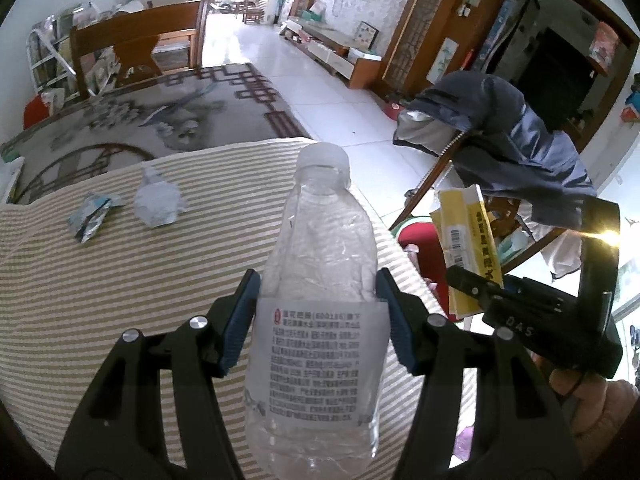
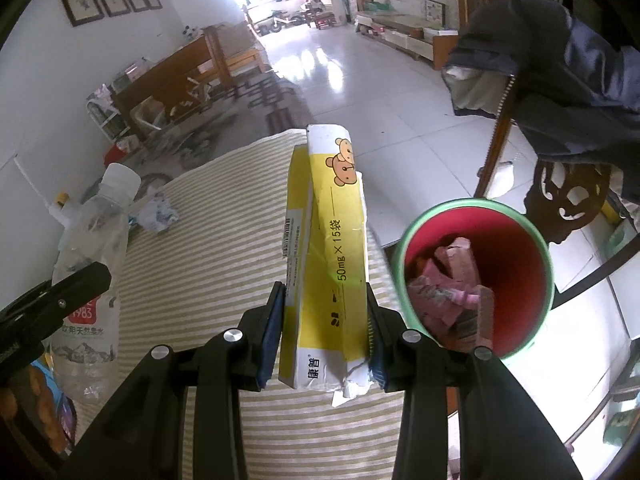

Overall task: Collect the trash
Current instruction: 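Carry the water bottle and yellow box over to the red bin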

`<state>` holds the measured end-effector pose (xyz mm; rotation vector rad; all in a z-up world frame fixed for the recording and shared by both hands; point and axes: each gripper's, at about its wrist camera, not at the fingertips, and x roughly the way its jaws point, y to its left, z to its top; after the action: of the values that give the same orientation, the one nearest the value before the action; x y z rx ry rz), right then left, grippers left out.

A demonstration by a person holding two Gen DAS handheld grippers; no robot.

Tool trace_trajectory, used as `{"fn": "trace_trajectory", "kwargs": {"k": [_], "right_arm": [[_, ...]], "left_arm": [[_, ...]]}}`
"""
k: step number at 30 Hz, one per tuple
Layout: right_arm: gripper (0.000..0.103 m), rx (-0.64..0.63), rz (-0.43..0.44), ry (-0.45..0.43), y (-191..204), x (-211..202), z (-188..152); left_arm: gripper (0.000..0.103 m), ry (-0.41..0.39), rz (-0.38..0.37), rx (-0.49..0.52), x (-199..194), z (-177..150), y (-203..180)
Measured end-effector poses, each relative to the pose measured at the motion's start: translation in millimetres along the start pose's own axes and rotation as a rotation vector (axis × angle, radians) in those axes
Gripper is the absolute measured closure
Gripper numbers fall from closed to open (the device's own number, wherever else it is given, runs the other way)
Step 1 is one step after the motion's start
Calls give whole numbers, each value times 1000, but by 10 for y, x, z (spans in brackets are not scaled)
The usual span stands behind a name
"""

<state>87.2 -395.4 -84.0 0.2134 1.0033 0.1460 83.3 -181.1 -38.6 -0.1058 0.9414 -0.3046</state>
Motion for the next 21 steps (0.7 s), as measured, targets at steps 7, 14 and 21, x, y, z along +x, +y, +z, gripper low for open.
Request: {"fn": "trace_trajectory", "kwargs": {"k": [7,14,21], "right_arm": [[67,51,-32,-8,-484,-96,28],[67,120,-72,-6,-974,-149,10],[67,159,-96,1,-1377,-137,39]], "left_arm": [[46,23,-42,41,233,77,-436],[46,57,-97,99,522,117,-914],[46,90,-167,170,879,168,-1416]]}}
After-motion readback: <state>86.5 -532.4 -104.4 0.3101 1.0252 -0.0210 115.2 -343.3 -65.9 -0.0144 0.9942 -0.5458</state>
